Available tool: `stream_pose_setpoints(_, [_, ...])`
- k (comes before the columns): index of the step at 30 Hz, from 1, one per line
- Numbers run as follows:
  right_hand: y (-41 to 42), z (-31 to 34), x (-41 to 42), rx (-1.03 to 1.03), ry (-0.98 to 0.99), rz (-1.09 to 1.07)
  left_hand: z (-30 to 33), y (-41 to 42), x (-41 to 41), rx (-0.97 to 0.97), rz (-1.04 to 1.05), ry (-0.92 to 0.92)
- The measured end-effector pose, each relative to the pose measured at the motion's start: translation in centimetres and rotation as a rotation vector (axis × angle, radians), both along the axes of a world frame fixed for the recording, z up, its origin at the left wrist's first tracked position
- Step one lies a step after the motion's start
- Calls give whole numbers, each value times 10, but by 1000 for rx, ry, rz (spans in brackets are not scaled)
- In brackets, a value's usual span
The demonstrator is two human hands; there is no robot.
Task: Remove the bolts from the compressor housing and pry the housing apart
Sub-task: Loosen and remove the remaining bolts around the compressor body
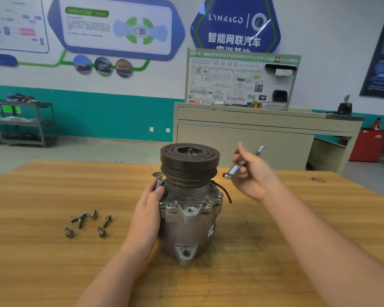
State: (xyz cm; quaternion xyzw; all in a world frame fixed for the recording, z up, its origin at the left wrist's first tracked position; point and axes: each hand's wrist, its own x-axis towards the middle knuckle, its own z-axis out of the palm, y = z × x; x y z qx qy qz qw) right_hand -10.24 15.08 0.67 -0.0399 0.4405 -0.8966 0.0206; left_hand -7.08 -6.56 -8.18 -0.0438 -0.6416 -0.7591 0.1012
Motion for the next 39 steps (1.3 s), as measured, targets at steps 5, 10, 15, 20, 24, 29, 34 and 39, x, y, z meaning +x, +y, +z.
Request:
stream_pose_setpoints(5, [8,-5,52,9,190,-221,1,1,1,4,3,1])
stream_pose_setpoints(10, [-5,-26,81,187,362,-449,1,1,0,7,-2,-19])
stream_pose_setpoints(15, [-20,-41,89,304,487,-629,1,1,1,23,7,-6])
stream_pose_setpoints(20, [-40,-45,92,544,617,-851,2,1,1,16,4,-11])
stream_pose_setpoints(24, [-50,-52,92,589,693,-974,1,1,1,-15,-1,-2])
stream_pose_setpoints(29, [-24,-29,49,-3,62,-614,3,2,5,2,3,-6])
stream_pose_setpoints(34, [-10,-17,2,66,-215,55,0,1,2,5,-12,-19])
stream_pose_setpoints(39, [0,-8,8,-134,-116,-98,0,1,0,0,-21,-26])
